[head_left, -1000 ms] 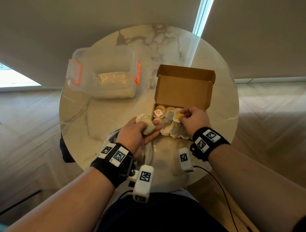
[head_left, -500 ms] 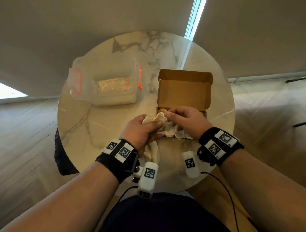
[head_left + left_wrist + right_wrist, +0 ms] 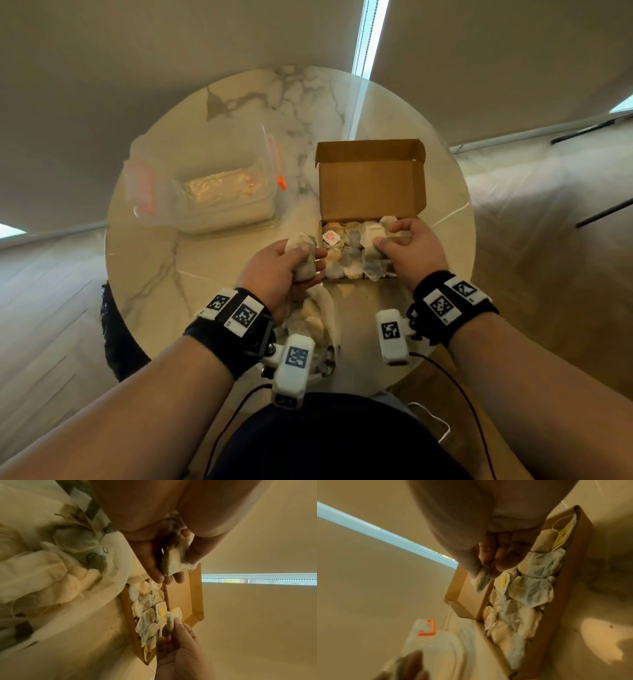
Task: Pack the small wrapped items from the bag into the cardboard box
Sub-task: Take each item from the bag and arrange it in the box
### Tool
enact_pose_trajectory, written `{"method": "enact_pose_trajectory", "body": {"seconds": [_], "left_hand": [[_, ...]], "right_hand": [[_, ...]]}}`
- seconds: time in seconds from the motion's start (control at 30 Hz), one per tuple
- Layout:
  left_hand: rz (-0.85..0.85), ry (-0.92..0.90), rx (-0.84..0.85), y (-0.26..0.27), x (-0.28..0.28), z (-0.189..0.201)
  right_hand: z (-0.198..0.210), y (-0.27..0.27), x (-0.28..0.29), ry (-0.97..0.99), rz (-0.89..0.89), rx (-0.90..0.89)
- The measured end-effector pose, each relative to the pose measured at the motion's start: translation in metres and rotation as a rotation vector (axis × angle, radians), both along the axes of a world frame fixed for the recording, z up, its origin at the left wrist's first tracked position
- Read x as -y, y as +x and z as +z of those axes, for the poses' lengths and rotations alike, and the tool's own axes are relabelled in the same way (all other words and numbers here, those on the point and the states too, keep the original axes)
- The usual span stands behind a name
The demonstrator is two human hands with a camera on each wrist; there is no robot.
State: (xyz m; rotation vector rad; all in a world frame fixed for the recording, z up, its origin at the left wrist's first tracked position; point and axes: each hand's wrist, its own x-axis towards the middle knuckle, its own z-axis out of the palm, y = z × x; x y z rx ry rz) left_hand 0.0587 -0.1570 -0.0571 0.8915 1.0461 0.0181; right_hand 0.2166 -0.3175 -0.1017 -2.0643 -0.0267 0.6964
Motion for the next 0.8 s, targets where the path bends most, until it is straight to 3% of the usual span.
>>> {"method": "enact_pose_trajectory", "body": {"seconds": [0.13, 0.33, 0.5, 0.8], "left_hand": [[0.085, -0.024, 0.008, -0.010, -0.009, -0.006], [0.179, -0.063, 0.017, -0.021, -0.021, -0.007], [0.121, -0.007, 0.006, -0.027, -0.027, -0.010], [0.032, 0.061, 0.023, -0.022, -0.030, -0.013]], "right_hand": [[-0.014, 0.009, -0.015, -0.179, 0.175, 0.182], [-0.029, 0.011, -0.041, -0.310, 0.400, 0.239], [-0.034, 0.009, -0.053, -0.450, 0.454, 0.397], [-0.017, 0.009, -0.057, -0.506, 0.568, 0.380]]}}
